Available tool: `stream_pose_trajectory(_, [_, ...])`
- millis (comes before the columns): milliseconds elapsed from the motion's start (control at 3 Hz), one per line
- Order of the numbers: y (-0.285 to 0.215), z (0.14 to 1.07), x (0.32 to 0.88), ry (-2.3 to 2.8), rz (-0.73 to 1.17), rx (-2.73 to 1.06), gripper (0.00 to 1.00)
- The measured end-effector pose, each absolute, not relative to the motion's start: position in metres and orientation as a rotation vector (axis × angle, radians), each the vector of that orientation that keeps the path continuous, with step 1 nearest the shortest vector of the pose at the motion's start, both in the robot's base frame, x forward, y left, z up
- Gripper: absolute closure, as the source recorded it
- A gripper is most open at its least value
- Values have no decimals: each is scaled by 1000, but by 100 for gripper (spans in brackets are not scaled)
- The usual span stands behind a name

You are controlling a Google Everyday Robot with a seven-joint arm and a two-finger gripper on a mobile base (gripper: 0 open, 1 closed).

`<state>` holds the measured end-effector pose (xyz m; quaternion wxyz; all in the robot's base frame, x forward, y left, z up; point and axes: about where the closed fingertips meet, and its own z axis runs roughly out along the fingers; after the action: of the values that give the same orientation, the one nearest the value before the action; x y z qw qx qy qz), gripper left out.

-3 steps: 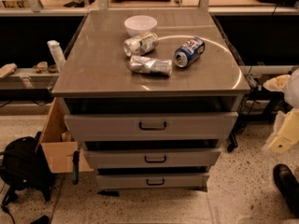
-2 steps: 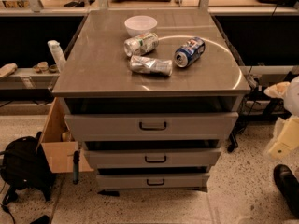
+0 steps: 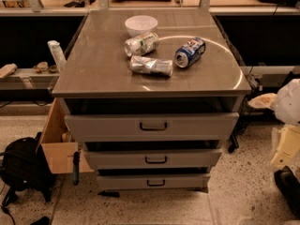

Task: Open middle drawer

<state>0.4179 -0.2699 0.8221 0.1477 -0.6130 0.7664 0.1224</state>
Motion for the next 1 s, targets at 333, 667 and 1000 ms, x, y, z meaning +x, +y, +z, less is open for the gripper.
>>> stream_pose_trajectory(333, [-267,807,411,2148,400,-1879,0])
stream_pose_trajectory(667, [-268,783,407,2100,410,-1929,0])
stream_pose_trajectory(1000, [-269,783,407,2105,403,-1928,0])
